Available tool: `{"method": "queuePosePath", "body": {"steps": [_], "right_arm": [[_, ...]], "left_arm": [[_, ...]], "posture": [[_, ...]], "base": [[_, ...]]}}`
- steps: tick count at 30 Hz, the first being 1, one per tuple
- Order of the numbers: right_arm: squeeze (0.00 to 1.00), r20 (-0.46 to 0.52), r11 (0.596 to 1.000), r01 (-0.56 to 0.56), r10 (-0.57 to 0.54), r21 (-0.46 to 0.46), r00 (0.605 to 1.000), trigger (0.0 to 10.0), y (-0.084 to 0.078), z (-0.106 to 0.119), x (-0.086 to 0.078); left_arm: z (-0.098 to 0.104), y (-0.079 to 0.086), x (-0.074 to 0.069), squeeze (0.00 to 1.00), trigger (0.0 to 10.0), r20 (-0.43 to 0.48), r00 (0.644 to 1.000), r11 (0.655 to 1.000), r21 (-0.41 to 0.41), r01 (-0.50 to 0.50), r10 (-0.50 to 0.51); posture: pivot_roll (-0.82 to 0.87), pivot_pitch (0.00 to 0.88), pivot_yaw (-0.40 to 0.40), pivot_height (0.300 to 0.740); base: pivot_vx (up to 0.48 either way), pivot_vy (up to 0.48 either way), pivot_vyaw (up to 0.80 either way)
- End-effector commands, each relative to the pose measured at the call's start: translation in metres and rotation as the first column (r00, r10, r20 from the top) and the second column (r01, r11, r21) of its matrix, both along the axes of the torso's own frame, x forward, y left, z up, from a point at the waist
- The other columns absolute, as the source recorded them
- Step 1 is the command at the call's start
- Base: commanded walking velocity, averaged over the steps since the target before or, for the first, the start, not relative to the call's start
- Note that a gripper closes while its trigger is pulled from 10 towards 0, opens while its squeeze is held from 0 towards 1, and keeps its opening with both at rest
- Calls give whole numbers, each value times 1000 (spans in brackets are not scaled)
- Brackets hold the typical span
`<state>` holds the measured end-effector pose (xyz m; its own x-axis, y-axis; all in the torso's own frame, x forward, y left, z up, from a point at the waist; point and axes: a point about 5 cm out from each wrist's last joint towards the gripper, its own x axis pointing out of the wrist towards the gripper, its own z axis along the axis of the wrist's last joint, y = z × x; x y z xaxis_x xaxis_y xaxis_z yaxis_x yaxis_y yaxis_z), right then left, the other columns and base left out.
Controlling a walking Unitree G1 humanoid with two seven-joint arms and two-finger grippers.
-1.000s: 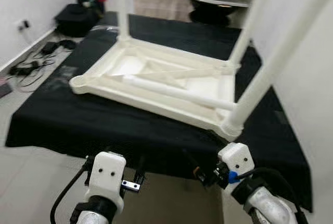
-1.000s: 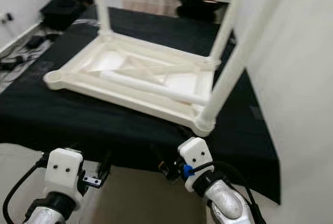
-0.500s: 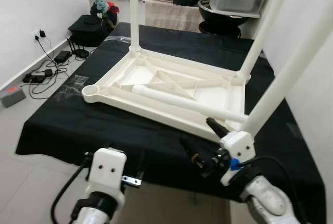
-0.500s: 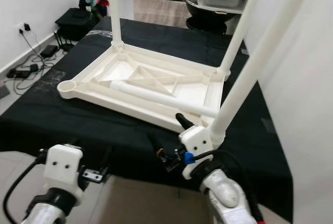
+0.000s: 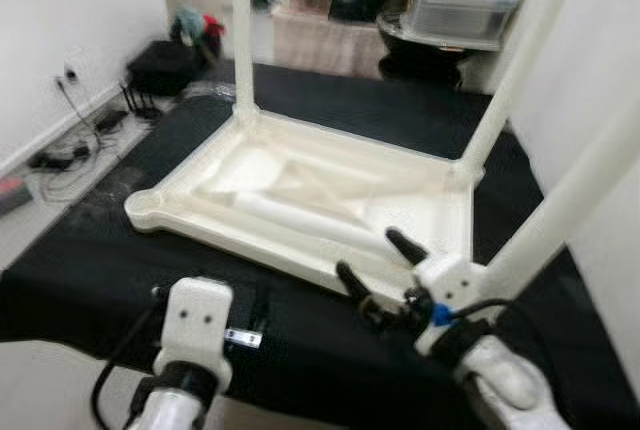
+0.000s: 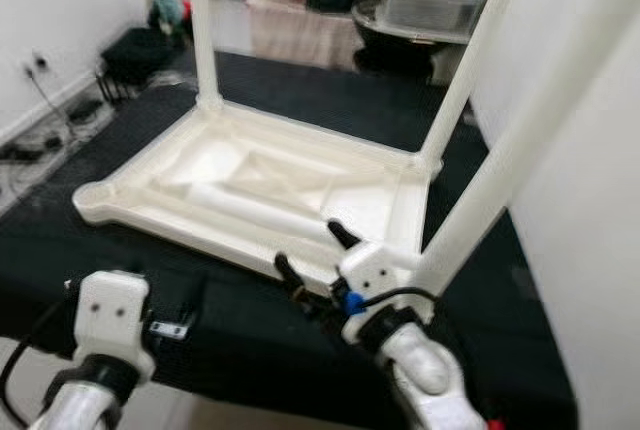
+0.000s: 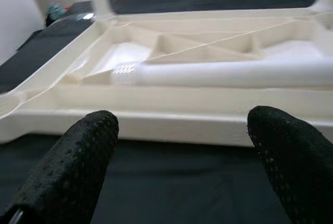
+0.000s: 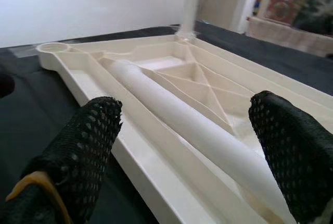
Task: Building children table
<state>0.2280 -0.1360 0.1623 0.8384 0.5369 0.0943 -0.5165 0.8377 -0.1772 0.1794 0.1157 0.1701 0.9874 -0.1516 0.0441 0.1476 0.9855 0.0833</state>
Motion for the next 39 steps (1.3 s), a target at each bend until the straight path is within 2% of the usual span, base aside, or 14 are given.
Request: {"method": "queuePosePath", "body": {"steps": [1, 6, 8, 11, 14, 15, 16, 18, 21, 22, 25, 28, 30, 39], "right_arm": [[0, 0, 1000, -7, 7, -6, 1000, 10000, -1, -1, -3], [0, -94, 989, -143, 147, 49, 985, 10000, 9, -10, -15], [0, -192, 958, -256, 277, 127, 941, 10000, 13, -17, -25], [0, -218, 949, -281, 308, 145, 926, 10000, 12, -20, -29], [0, -241, 967, -226, 248, 116, 938, 10000, -2, -27, -24], [0, -251, 988, -127, 145, 88, 957, 10000, -20, -32, -15], [0, -251, 988, -127, 145, 88, 957, 10000, -20, -32, -15], [0, -258, 997, -49, 61, 53, 964, 10000, -40, -36, -9], [0, -260, 999, -22, 31, 41, 965, 10000, -48, -38, -8], [0, -302, 998, 2, 16, 60, 953, 10000, -61, -42, -7], [0, -370, 995, -3, 40, 100, 928, 10000, -73, -47, -10], [0, -479, 981, -40, 128, 189, 868, 10000, -93, -53, -19], [0, -517, 984, -34, 121, 175, 847, 10000, -109, -56, -21], [0, -542, 997, 33, 11, 72, 840, 10000, -152, -55, -20]], "left_arm": [[-1, -4, -2, 0, 10000, -15, 1000, 1000, -22, 21, -22], [-1, -5, -2, 0, 10000, -13, 999, 999, -24, 29, -29], [-1, -5, -2, 0, 10000, -16, 1000, 999, -22, 27, -27], [-2, -4, -2, 0, 10000, -18, 999, 999, -22, 26, -27], [-3, -4, -2, 0, 10000, -22, 999, 999, -25, 26, -27], [-3, -4, -2, 0, 10000, -21, 999, 999, -21, 30, -30], [-3, -4, -2, 0, 10000, -21, 999, 999, -21, 30, -30], [-3, -5, -1, 0, 10000, -23, 999, 999, -17, 30, -31], [-3, -5, -1, 0, 10000, -23, 999, 999, -16, 31, -31], [-4, -5, -1, 0, 10000, -25, 999, 999, -13, 32, -33], [-4, -5, -1, 0, 10000, -28, 999, 999, -15, 32, -33], [-5, -4, -1, 0, 10000, -30, 999, 999, -9, 35, -35], [-5, -4, -1, 0, 10000, -30, 999, 999, -15, 28, -29], [-4, -4, -2, 0, 10000, -25, 999, 1000, -8, 30, -31]], "posture": [[41, 125, -102, 740], [40, 122, -101, 740], [39, 121, -101, 740], [39, 121, -101, 740], [39, 118, -101, 740], [39, 117, -99, 740], [39, 117, -99, 740], [35, 119, -97, 740], [35, 122, -96, 740], [33, 121, -97, 740], [32, 124, -94, 740], [32, 126, -94, 740], [33, 131, -94, 740], [31, 137, -93, 740]], "base": [[0, 0, 0], [0, 0, 0], [0, 0, 0], [0, 0, 0], [0, 0, 0], [0, 0, 0], [0, 0, 0], [0, 0, 0], [0, 0, 0], [0, 0, 0], [0, 0, 0], [0, 0, 0], [0, 0, 0], [0, 0, 0]]}}
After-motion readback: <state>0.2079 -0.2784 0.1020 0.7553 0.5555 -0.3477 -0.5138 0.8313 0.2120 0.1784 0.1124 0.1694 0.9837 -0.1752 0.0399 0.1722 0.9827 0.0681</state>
